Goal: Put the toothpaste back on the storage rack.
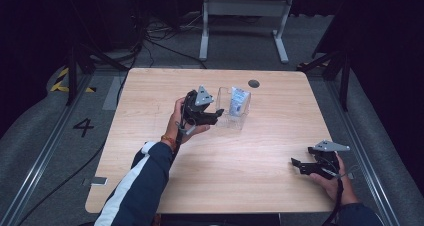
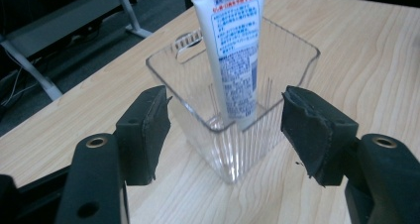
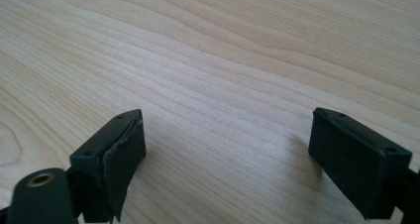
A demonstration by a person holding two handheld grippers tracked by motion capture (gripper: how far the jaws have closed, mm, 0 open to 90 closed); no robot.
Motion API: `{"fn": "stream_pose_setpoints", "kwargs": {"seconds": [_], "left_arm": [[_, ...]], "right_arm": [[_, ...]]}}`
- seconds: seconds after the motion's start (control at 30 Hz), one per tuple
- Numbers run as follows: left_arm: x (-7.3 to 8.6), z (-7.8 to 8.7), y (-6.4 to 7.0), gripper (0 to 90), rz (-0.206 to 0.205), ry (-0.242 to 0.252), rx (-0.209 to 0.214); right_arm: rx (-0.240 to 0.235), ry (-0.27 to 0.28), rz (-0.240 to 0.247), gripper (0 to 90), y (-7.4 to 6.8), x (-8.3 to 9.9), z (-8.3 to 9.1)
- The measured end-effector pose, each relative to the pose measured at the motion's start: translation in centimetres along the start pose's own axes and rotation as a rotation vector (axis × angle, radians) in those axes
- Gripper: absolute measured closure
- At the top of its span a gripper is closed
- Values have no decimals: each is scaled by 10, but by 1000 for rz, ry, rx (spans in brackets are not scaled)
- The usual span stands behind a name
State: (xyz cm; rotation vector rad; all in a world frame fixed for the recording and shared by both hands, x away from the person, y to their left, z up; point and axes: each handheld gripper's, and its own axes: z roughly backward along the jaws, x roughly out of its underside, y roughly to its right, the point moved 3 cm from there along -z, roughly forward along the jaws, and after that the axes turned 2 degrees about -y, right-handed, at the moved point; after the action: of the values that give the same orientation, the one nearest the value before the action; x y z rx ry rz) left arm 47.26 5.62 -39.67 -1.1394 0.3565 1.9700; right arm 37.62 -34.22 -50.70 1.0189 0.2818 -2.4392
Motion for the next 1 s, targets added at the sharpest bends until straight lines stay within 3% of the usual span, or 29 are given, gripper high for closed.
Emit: {"fn": "stream_pose_setpoints", "kwargs": {"seconds": [0.37, 0.43, 0.67, 1.0], "left_arm": [[19, 23, 0, 343, -52, -54, 7], [24, 28, 0, 339, -63, -67, -10], [40, 40, -1, 323, -67, -78, 5], [71, 52, -5, 312, -77, -134, -20]], "right_arm": [[0, 0, 0, 147, 0, 0, 0], [0, 0, 0, 147, 0, 0, 0], [0, 0, 0, 147, 0, 0, 0], [0, 0, 0, 147, 0, 0, 0]]}}
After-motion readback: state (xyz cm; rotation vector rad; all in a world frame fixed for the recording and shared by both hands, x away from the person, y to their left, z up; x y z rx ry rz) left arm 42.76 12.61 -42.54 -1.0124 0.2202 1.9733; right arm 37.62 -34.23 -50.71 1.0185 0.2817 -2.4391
